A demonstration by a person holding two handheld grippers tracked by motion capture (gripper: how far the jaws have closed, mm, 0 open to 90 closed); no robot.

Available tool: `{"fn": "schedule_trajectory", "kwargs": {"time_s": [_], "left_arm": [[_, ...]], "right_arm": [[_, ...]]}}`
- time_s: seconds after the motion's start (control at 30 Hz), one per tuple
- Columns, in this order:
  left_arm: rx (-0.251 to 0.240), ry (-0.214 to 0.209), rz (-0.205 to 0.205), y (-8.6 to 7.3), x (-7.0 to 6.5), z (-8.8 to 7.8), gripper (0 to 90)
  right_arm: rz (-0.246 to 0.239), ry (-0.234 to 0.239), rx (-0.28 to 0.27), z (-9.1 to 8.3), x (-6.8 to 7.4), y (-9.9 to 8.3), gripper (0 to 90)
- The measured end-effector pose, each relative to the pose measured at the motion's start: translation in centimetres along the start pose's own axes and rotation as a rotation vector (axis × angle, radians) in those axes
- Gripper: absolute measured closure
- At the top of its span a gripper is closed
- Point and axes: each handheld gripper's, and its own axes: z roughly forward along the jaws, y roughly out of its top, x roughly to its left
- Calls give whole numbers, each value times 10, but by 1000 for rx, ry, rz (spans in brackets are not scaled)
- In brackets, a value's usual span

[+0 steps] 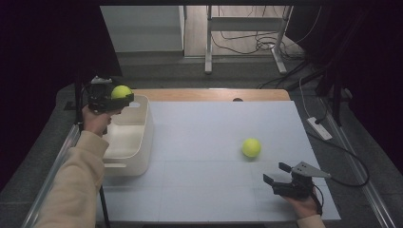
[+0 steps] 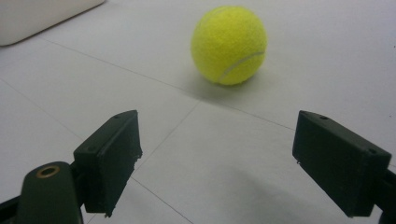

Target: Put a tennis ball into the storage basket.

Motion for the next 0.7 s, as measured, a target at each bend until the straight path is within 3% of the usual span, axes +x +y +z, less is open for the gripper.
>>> {"fn": "schedule_trajectory", "kwargs": {"time_s": [0.4, 0.7], "left_arm": [[80, 33, -1, -2, 6, 8, 262], [88, 33, -4, -3, 10, 7, 261]], "right_arm": [[-6, -3, 4, 0, 0, 0, 155], [-7, -5, 8, 0, 0, 0, 155]]}}
